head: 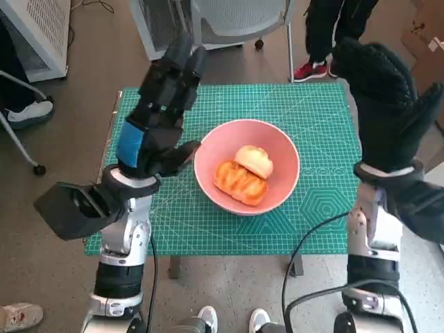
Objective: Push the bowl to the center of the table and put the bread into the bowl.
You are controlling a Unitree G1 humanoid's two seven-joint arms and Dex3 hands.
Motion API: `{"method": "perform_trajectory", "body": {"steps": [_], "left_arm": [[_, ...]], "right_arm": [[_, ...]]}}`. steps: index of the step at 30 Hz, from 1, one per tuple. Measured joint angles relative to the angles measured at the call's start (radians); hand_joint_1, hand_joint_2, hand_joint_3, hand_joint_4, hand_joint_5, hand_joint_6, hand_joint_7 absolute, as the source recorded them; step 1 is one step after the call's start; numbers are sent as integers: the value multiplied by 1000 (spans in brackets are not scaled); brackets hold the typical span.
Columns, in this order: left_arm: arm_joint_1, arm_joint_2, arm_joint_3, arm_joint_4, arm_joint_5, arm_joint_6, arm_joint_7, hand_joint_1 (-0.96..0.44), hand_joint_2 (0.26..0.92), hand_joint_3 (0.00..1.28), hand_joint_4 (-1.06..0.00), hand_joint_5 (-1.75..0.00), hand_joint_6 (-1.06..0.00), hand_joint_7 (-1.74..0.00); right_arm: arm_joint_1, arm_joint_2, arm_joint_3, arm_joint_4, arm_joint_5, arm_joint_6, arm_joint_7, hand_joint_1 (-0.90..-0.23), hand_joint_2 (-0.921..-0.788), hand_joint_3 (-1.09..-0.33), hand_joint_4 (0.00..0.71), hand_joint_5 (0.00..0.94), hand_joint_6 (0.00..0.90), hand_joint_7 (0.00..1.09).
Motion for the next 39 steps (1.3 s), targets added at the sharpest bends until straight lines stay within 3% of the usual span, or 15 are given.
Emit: {"method": "perform_trajectory", "body": {"steps": [39], "left_arm": [[-20,-8,17,41,2,-18,7,-596,921,240,1,1,1,-342]], "right_arm": [[-31,-2,16,79,-31,-42,20,-502,-921,-449,420,3,491,16]]}}
